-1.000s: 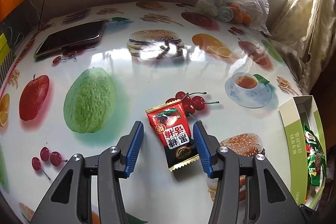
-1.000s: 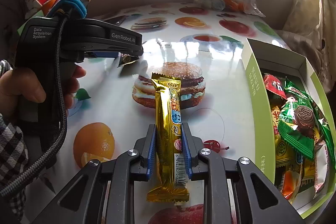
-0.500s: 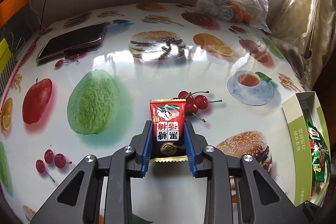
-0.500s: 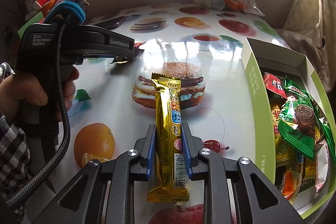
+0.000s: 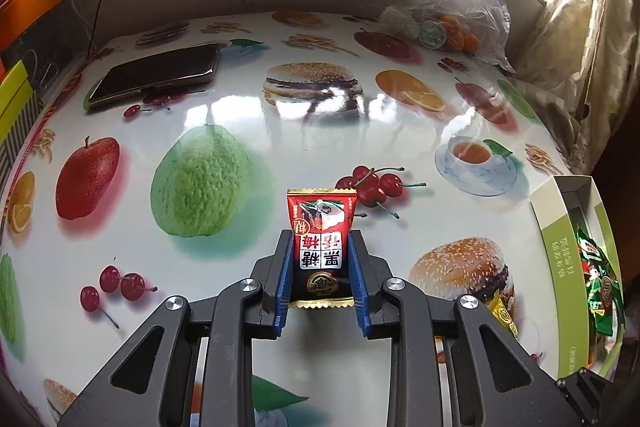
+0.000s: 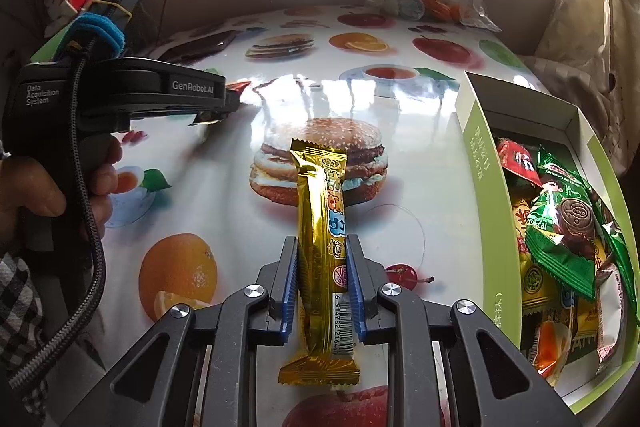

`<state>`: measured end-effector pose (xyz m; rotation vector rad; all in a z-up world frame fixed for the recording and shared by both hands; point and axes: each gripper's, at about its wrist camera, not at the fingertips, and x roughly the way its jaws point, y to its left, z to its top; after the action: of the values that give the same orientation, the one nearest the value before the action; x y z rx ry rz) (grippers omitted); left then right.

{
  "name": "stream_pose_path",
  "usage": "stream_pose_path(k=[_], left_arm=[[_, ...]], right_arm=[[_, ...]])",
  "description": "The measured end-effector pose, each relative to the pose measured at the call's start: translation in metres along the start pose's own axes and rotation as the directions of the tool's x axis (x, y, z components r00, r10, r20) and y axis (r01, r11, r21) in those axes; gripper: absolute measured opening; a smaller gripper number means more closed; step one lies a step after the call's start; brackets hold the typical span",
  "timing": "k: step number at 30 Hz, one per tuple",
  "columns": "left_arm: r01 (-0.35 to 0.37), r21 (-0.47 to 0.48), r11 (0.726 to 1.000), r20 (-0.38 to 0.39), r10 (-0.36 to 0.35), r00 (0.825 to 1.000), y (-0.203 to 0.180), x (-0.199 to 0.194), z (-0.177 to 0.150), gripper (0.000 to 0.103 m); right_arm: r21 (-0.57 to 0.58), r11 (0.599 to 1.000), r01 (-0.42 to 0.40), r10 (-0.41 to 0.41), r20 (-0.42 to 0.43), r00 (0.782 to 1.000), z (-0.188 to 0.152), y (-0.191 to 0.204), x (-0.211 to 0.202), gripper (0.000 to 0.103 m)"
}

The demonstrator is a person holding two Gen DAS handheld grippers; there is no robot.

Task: Organize snacks
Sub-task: 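Carry the gold bar and red packet over the green box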

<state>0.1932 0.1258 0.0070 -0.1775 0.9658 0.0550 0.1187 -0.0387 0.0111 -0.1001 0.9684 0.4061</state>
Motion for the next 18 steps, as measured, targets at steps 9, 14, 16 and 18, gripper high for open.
stream_pose_path(k=[9, 14, 16, 18], left_arm=[[0.008, -0.002, 1.0, 0.044, -0.008, 0.999, 0.004, -0.026, -0.006, 0.027], [0.017, 0.001, 1.0, 0.065, -0.017, 0.998, 0.003, -0.041, -0.009, 0.027], [0.018, 0.001, 1.0, 0.074, -0.018, 0.997, 0.002, -0.047, -0.011, 0.027], [0.022, 0.003, 1.0, 0.082, -0.022, 0.996, 0.002, -0.053, -0.012, 0.027]], right_arm=[[0.009, 1.0, -0.007, 0.007, 0.025, 1.0, -0.001, 0.001, -0.01, 0.021], [0.002, 1.0, -0.006, 0.006, 0.044, 0.999, -0.002, 0.004, -0.019, 0.021], [0.003, 1.0, -0.006, 0.006, 0.051, 0.999, -0.003, 0.004, -0.023, 0.021], [0.001, 1.0, -0.004, 0.004, 0.057, 0.998, -0.004, 0.005, -0.027, 0.021]])
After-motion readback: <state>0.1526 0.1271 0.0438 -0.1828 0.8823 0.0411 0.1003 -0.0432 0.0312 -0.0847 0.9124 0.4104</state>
